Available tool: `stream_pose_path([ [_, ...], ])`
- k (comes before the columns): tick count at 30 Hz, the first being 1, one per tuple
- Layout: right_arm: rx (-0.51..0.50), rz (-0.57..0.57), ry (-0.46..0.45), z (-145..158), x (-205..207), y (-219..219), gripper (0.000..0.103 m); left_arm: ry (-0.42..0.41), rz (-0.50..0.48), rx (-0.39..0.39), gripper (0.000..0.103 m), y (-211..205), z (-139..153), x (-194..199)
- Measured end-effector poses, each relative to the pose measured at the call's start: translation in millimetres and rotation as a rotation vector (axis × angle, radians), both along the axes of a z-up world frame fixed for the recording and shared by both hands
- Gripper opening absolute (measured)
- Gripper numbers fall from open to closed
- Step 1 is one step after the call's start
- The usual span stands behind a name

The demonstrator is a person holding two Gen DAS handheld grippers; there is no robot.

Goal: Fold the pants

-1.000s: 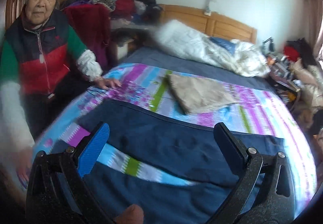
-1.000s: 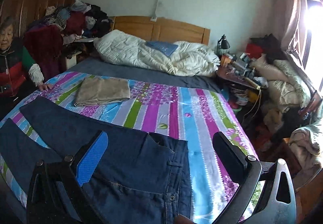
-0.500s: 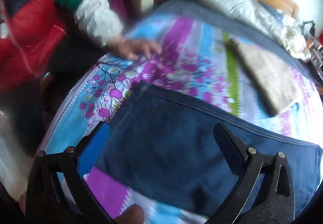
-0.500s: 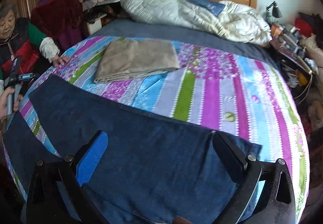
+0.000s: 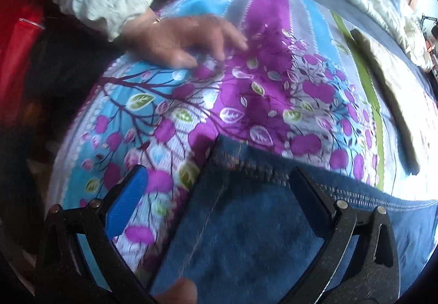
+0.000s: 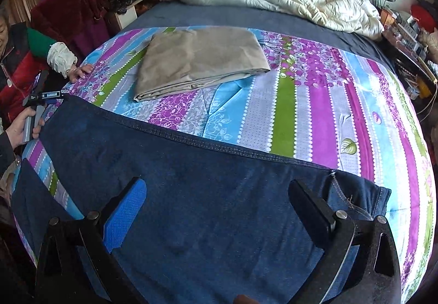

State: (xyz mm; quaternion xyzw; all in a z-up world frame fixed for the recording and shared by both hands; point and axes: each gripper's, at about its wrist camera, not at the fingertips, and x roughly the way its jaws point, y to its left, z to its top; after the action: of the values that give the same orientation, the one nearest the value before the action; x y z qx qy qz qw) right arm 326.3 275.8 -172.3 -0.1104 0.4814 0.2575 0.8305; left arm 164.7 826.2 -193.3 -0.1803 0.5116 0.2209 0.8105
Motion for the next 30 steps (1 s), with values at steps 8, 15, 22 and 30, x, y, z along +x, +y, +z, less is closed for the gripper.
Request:
stream_pose_path([
  [8, 0.007, -0.014, 0.008, 1.7, 8.8, 15.5, 0.103, -0.005, -0.069, -0.079, 0.102, 4.4, -16.5, 3.4],
  [15, 0.005, -0.061, 0.05, -0.1, 17.5, 3.1, 0.103, -0.017, -0.079, -0.043, 0.03, 5.8, -4.9, -2.1],
  [22, -0.053, -0.257, 0.15, -15.7, 45.7, -103.7, 0.096, -0.012, -0.078, -0.012, 0.017, -0.4, -6.0, 1.1],
  [30, -0.198, -0.409, 0.251, -59.8, 89.5, -241.3, 0.096, -0.043, -0.088, -0.032, 0.037, 10.2, -12.6, 2.9],
])
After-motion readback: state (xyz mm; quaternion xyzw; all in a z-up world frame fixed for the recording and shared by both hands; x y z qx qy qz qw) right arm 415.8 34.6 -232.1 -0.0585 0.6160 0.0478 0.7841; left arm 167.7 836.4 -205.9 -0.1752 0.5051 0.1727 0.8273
